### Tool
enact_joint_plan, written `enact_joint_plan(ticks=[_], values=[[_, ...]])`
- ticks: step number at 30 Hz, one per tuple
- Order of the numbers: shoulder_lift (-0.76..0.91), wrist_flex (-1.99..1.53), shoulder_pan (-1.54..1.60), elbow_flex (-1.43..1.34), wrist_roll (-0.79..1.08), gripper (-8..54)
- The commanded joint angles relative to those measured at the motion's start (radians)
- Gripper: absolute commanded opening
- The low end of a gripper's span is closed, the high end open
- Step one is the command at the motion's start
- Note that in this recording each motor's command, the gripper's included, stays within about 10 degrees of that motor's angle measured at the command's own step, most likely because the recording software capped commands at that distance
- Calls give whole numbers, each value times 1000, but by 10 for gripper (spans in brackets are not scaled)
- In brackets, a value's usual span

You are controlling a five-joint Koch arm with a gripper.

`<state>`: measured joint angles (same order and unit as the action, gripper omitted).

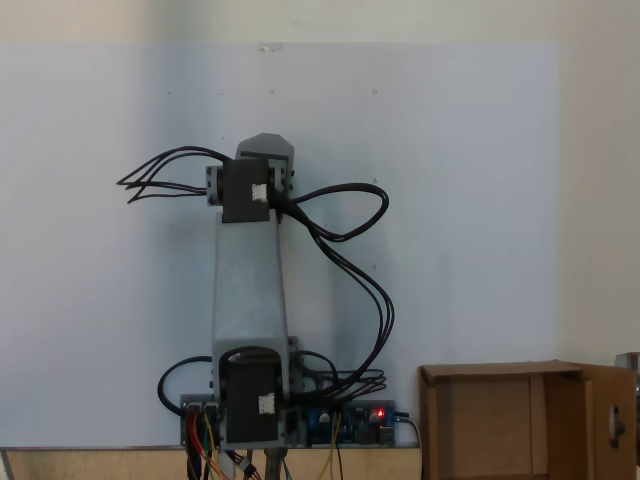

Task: Grasp a green dice and put it in the bin.

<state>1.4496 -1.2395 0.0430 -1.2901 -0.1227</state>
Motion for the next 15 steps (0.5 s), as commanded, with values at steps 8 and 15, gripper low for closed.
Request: enact_joint_plan(ticks=[8,15], values=[[8,18,-18,15,-40,417],[-3,29,-28,15,-40,417]])
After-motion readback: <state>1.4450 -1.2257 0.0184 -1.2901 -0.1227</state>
